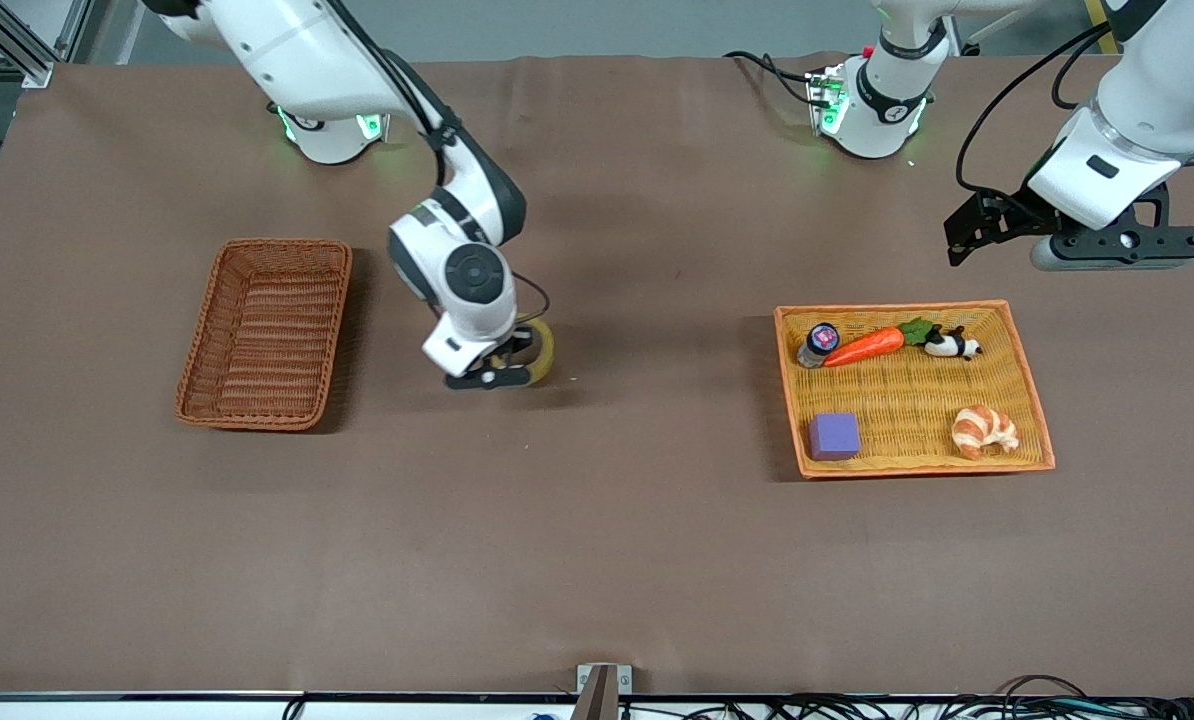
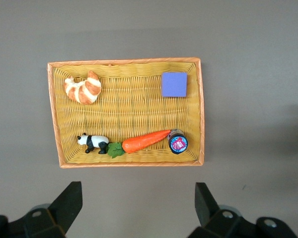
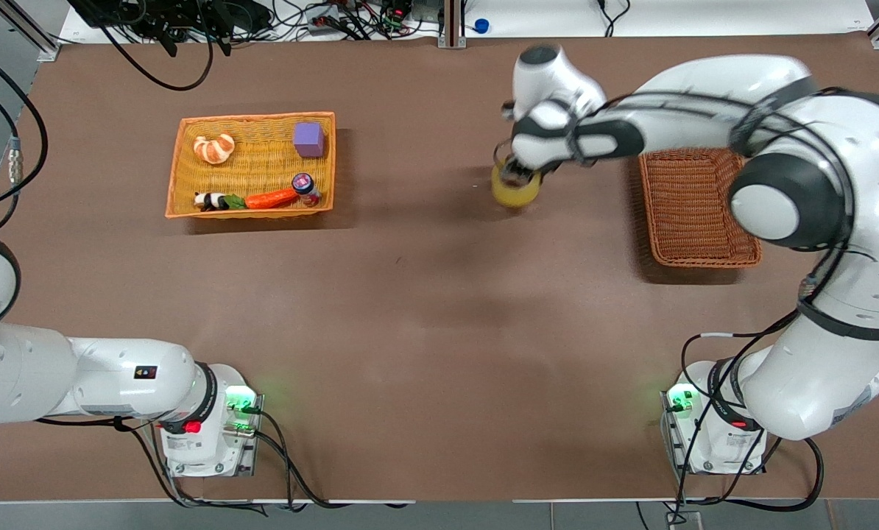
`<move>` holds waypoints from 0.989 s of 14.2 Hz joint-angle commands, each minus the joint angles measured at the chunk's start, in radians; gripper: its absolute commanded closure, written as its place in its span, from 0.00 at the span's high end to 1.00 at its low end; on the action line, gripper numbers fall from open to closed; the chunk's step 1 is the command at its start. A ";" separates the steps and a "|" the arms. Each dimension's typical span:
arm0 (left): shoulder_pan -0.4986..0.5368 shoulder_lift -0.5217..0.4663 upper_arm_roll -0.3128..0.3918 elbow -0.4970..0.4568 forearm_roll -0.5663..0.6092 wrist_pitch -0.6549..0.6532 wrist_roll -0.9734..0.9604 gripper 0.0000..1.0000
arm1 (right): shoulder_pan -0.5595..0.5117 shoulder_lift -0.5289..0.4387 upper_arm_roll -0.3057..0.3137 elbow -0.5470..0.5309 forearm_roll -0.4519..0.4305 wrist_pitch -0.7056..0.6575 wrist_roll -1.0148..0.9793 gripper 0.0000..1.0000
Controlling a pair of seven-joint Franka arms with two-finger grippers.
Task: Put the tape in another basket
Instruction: 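Carry the tape with the right gripper into the brown basket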
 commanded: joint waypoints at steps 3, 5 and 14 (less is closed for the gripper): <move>0.009 -0.009 -0.005 0.011 -0.018 -0.003 0.037 1.00 | -0.236 -0.300 0.014 -0.131 -0.005 -0.175 -0.197 0.00; 0.012 -0.006 -0.003 0.028 -0.018 -0.003 0.039 1.00 | -0.274 -0.371 -0.061 -0.206 0.019 -0.166 -0.327 0.00; 0.009 0.028 -0.005 0.082 -0.017 -0.007 0.037 1.00 | -0.278 -0.448 -0.410 -0.554 0.032 0.175 -0.709 0.01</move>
